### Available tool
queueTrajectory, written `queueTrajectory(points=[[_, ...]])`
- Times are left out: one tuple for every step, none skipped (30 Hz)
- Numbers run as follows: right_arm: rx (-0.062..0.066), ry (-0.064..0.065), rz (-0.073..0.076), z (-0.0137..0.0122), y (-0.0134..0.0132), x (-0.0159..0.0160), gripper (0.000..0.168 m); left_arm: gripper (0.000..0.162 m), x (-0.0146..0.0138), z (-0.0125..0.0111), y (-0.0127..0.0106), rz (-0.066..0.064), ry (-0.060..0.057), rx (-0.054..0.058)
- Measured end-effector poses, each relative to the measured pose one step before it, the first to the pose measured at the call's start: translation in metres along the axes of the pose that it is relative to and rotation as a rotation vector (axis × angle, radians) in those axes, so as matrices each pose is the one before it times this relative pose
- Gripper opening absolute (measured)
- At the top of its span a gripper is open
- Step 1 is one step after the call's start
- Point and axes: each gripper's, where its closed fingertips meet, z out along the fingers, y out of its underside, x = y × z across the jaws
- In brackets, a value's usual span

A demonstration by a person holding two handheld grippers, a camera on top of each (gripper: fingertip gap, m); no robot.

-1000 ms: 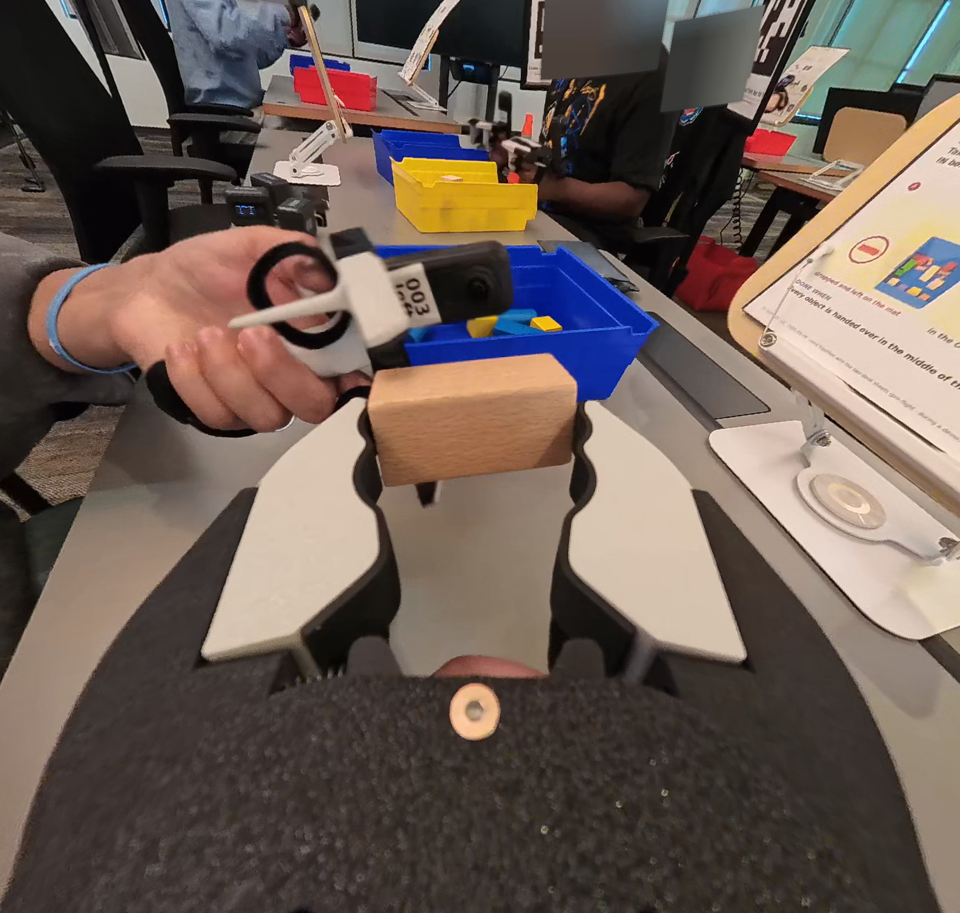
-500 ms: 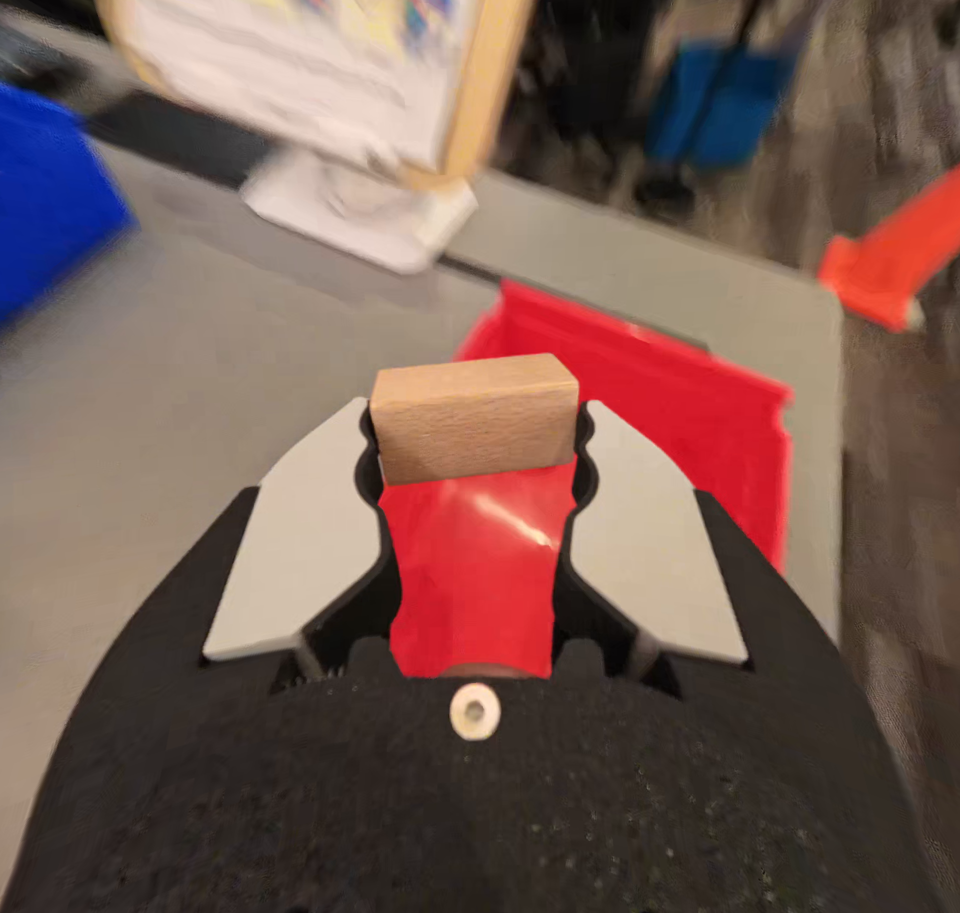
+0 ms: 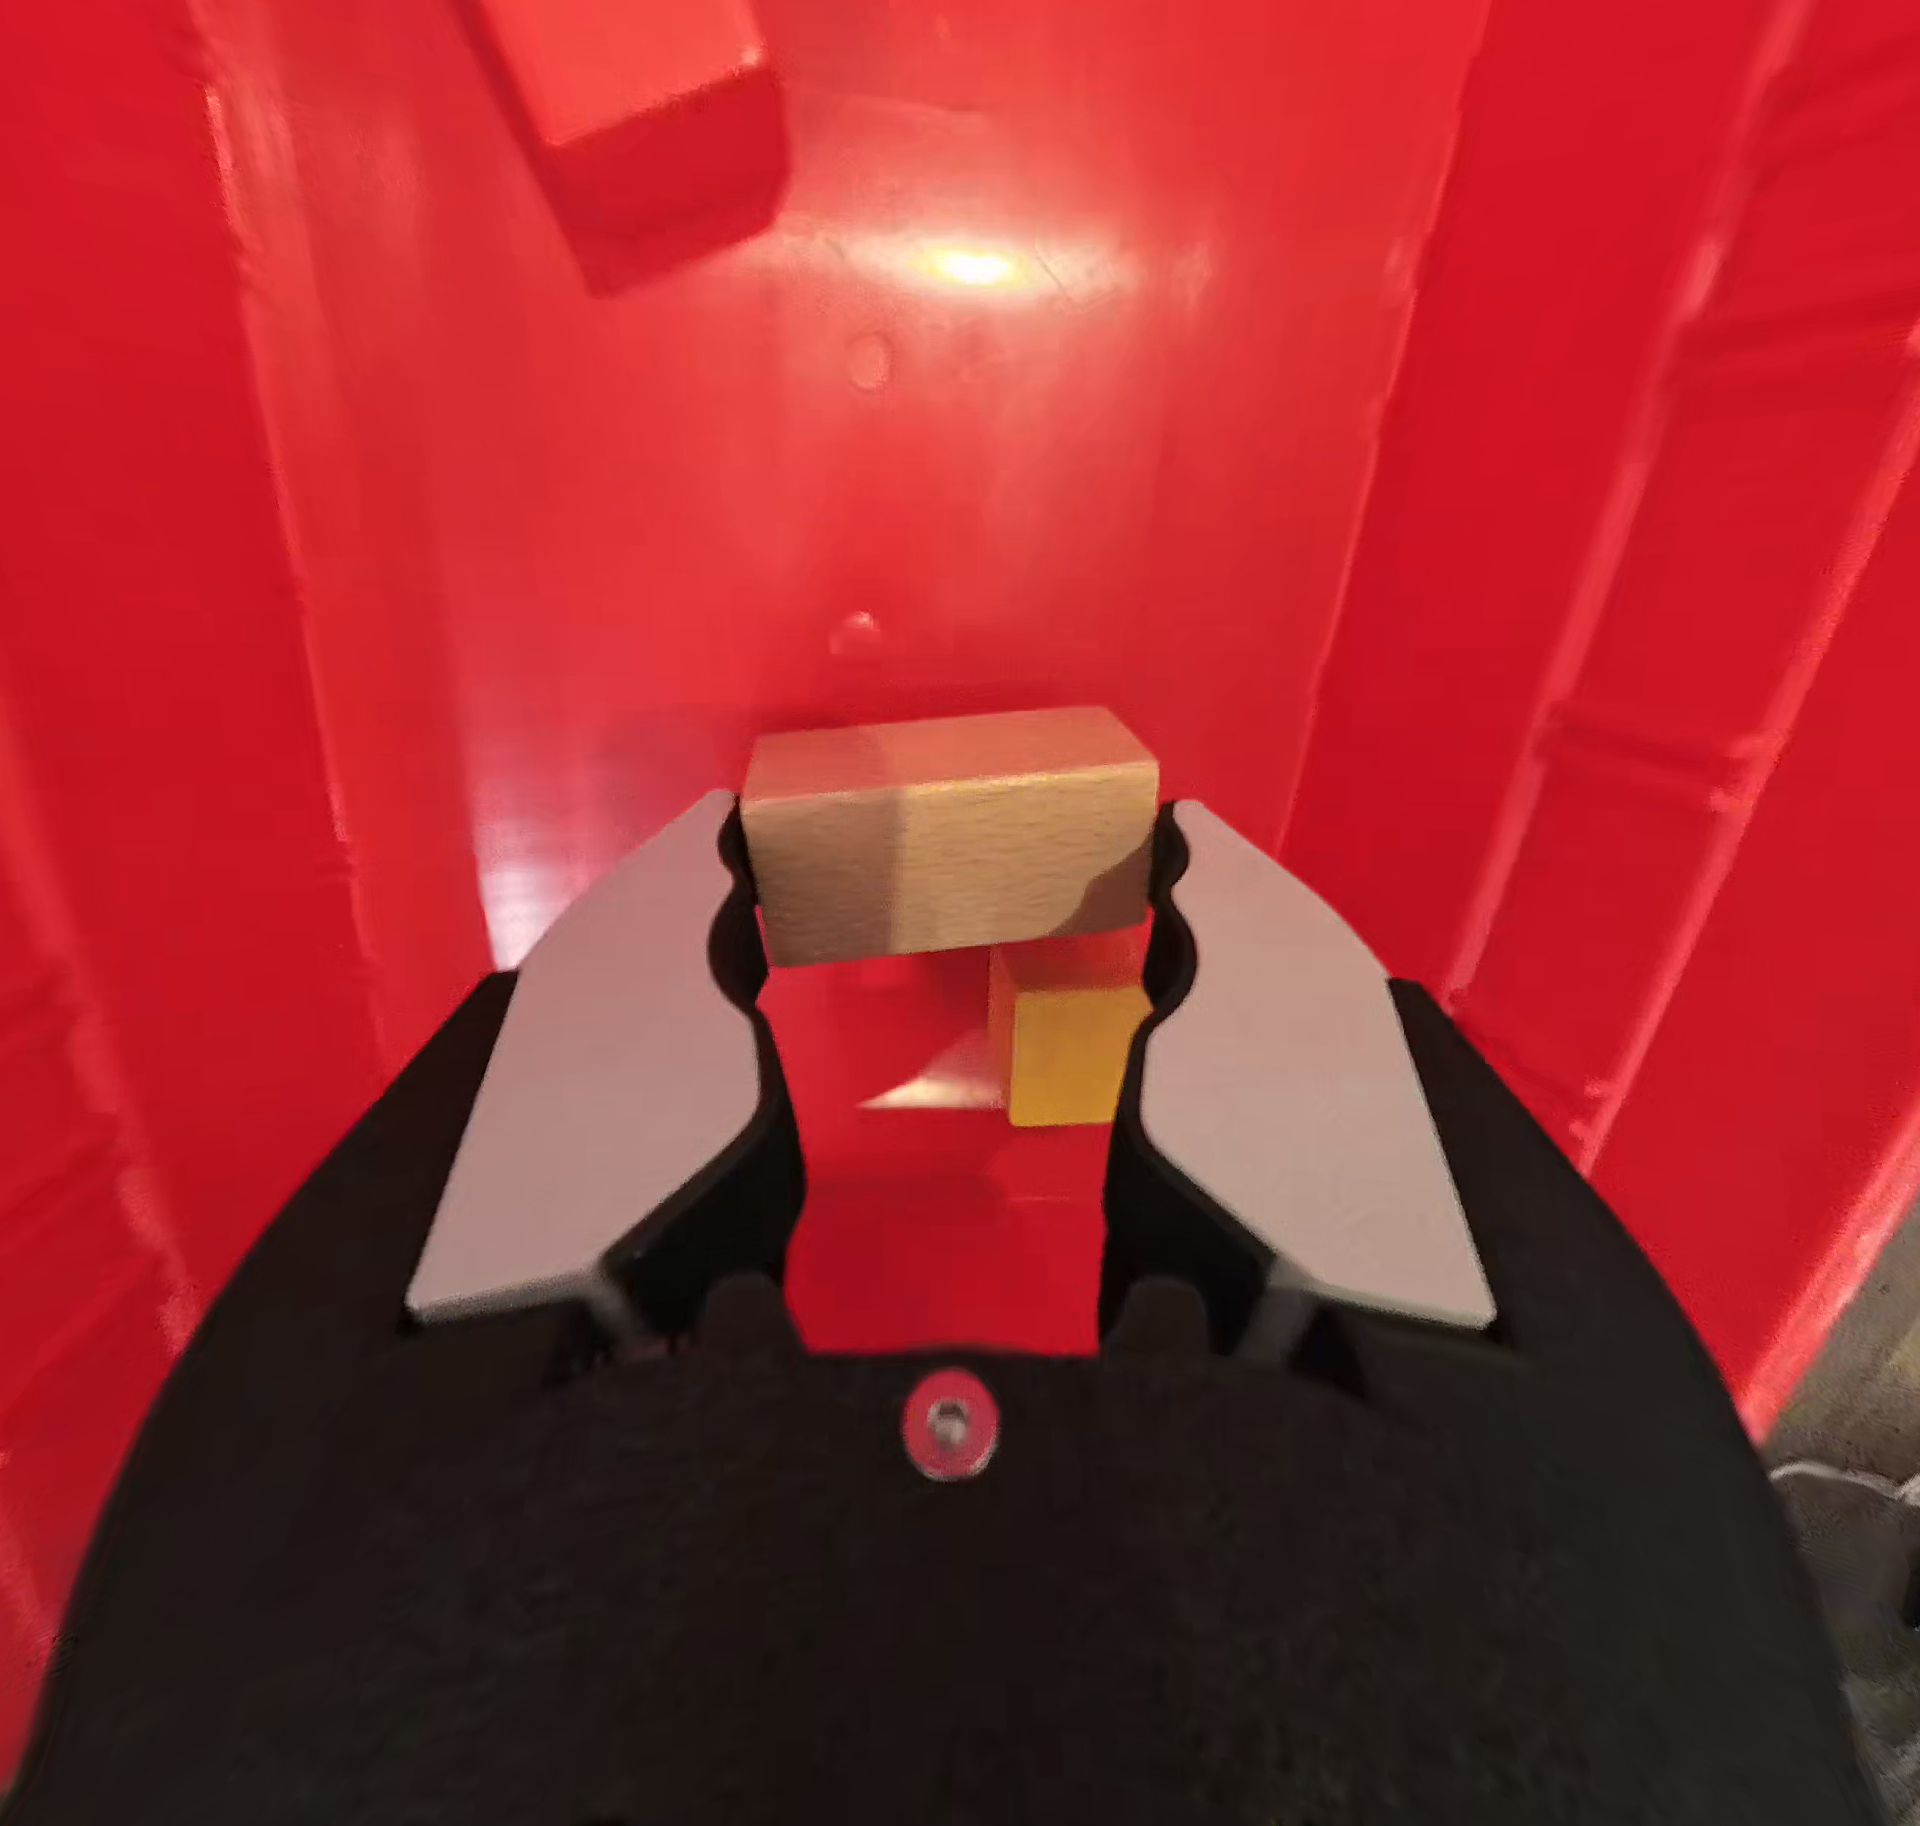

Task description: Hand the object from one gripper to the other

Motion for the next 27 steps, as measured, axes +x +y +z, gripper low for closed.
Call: queueTrajectory(points=[[-0.0133,-0.0081,0.0347,0.00039,0.00209,0.00089,0.072,0.056,0.00025,-0.00001,0.00077,0.0007,0.0000,-0.0032],[-0.0086,-0.0076,0.0141,0.00013,0.00115,0.00047,0.072,0.056,0.00024,0.00012,0.00048,-0.0012,0.0015,-0.0022],[-0.0098,0.0012,0.0009,0.00061,0.00129,0.00105,0.072,0.056,0.00029,0.00001,0.00038,-0.0024,0.0023,-0.0011],[-0.0142,0.0096,-0.0002,0.00128,0.00172,0.00165,0.072,0.056,0.00030,0.00013,0.00022,-0.0027,0.0021,-0.0014],[-0.0113,0.0061,-0.0025,0.00194,0.00147,0.00100,0.072,0.056,0.00029,0.00004,0.00007,-0.0014,0.0015,-0.0008],[-0.0141,-0.0068,-0.0049,0.00272,0.00164,-0.00110,0.072,0.056,0.00032,0.00003,-0.00018,-0.0001,0.0005,-0.0001],[-0.0077,0.0007,-0.0079,0.00295,0.00063,-0.00039,0.072,0.056,0.00032,-0.00008,-0.00009,0.0007,-0.0001,-0.0003],[0.0024,0.0092,-0.0057,0.00176,-0.00077,0.00070,0.072,0.056,0.00027,0.00002,-0.00014,0.0013,-0.0001,-0.0003],[-0.0016,0.0073,-0.0024,0.00032,-0.00007,0.00019,0.072,0.056,0.00041,0.00008,-0.00020,0.0019,0.0005,-0.0005],[-0.0017,0.0042,-0.0030,-0.00006,0.00002,0.00021,0.072,0.056,0.00038,0.00010,-0.00002,0.0022,0.0007,-0.0008],[-0.0012,-0.0003,0.0004,0.00004,0.00005,-0.00001,0.072,0.057,0.00001,0.00028,0.00023,0.0017,-0.0016,-0.0018],[0.0022,-0.0020,-0.0005,0.00019,-0.00016,0.00021,0.072,0.057,-0.00061,0.00028,0.00047,0.0005,-0.0041,-0.0027],[0.0102,-0.0024,-0.0053,0.00019,-0.00093,0.00032,0.072,0.057,-0.00027,0.00027,0.00048,0.0007,-0.0018,-0.0019],[0.0160,-0.0030,-0.0060,0.00026,-0.00145,0.00037,0.072,0.057,0.00021,0.00037,0.00033,0.0009,0.0013,-0.0014],[0.0091,-0.0077,-0.0025,-0.00099,-0.00001,-0.00009,0.072,0.057,0.00043,0.00030,0.00029,0.0007,0.0016,-0.0019],[-0.0021,-0.0072,0.0010,-0.00616,0.00225,-0.00055,0.074,0.057,0.00115,0.00033,-0.00017,0.0036,0.0035,-0.0001],[0.0191,0.0104,-0.0088,-0.01396,-0.00046,0.00057,0.085,0.059,0.00287,0.00011,-0.00110,0.0126,0.0096,0.0057],[0.0646,0.0243,-0.0139,-0.02225,-0.00568,0.00195,0.090,0.063,0.00462,-0.00021,-0.00143,0.0264,0.0138,0.0074],[0.0899,0.0130,0.0013,-0.02803,-0.00860,0.00112,0.087,0.069,0.00326,0.00003,-0.00019,0.0334,0.0004,-0.0010],[0.1058,-0.0087,0.0056,-0.03022,-0.01135,-0.00176,0.082,0.069,-0.00055,0.00044,0.00131,0.0311,-0.0265,-0.0119],[0.1158,-0.0246,-0.0012,-0.02900,-0.01298,-0.00482,0.078,0.069,-0.00263,0.00063,0.00212,0.0359,-0.0375,-0.0162],[0.1146,-0.0268,-0.0055,-0.02546,-0.01315,-0.00596,0.075,0.070,-0.00289,0.00078,0.00202,0.0393,-0.0397,-0.0121],[0.1038,-0.0253,-0.0091,-0.02027,-0.01108,-0.00667,0.071,0.070,-0.00300,0.00059,0.00194,0.0366,-0.0389,-0.0108],[0.0822,-0.0278,-0.0119,-0.01425,-0.00585,-0.00767,0.070,0.069,-0.00329,0.00032,0.00169,0.0304,-0.0407,-0.0107],[0.0568,-0.0489,-0.0149,-0.00926,-0.00001,-0.01133,0.075,0.069,-0.00233,-0.00020,0.00158,0.0296,-0.0333,-0.0096],[0.0360,-0.0668,-0.0042,-0.00599,0.00520,-0.01531,0.078,0.069,-0.00080,-0.00077,0.00152,0.0368,-0.0211,-0.0098],[0.0300,-0.0688,0.0100,-0.00306,0.00992,-0.01717,0.078,0.069,-0.00149,-0.00118,0.00116,0.0423,-0.0263,-0.0078]])
